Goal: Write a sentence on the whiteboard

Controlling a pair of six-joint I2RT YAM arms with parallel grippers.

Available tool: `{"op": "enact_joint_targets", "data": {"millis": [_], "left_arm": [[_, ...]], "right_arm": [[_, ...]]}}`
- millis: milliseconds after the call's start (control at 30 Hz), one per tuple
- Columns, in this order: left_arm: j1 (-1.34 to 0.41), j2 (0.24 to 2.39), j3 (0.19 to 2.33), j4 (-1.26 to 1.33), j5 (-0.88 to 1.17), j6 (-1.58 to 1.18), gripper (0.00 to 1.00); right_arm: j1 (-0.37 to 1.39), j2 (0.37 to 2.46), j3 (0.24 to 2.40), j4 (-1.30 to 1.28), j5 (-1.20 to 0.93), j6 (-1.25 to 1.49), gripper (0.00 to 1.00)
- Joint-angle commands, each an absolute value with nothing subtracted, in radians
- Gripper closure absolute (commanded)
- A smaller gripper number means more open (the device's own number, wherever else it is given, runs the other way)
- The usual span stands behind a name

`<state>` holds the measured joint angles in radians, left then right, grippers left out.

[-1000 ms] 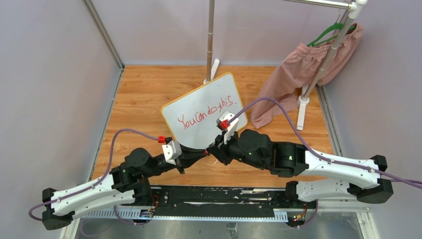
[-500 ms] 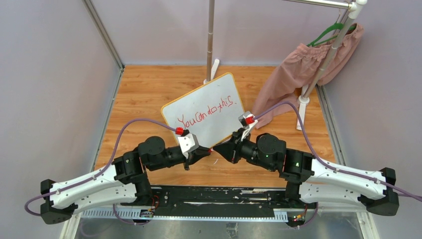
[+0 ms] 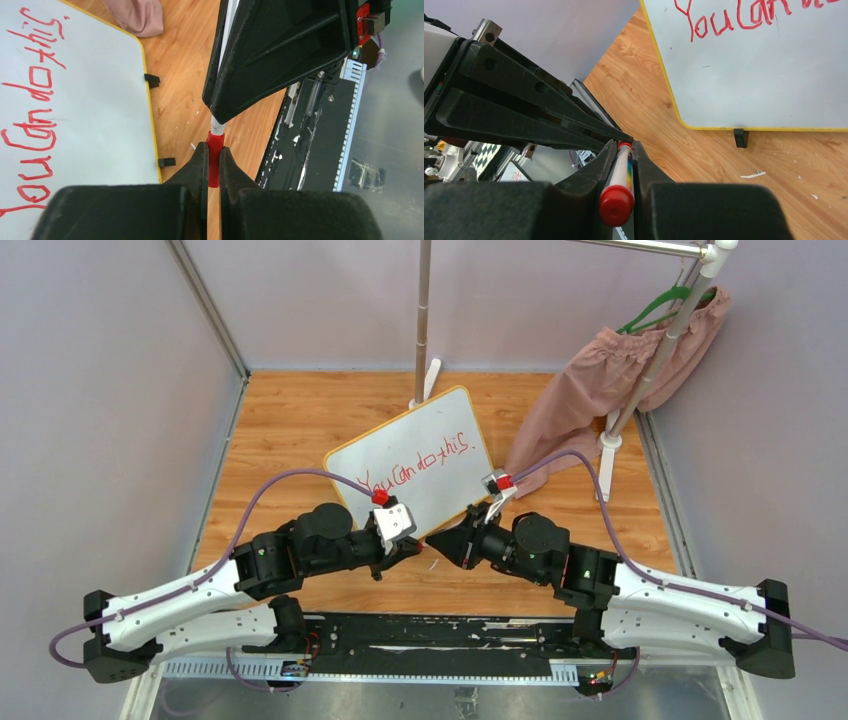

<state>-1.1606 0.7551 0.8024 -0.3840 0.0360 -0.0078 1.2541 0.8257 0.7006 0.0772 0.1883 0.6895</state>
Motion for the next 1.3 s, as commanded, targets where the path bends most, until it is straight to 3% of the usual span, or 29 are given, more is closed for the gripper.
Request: {"op": "enact_joint_targets", "data": {"millis": [0,600,833,933,1033,1267], "left_arm": [[-1.166,0.753,0.854,-0.257,0.062,-0.030,1.00],[-1.167,0.690,0.782,-0.220,0.049,-0.041,1.00],[-1.166,0.599,0.687,-0.175,0.030,-0.068,0.63],[-1.166,0.590,0.678,-0.176,0.024,-0.075,0.53],[-1.167,0.583,0.674,-0.173,0.017,-0.079,0.46],[-1.166,0.554,0.651,-0.160,0.002,-0.069,0.43]], "right_arm": [[1.247,0.856,0.660,0.130,0.152,0.744,1.00],[1.247,0.855,0.664,0.147,0.164,0.752,1.00],[1.247,0.805,0.685,0.092,0.180,0.731,1.00],[1.247,0.793,0.688,0.083,0.181,0.730,1.00],[1.246,0.782,0.689,0.081,0.183,0.733,1.00],[1.247,0.767,0.685,0.057,0.212,0.721,1.00]]}}
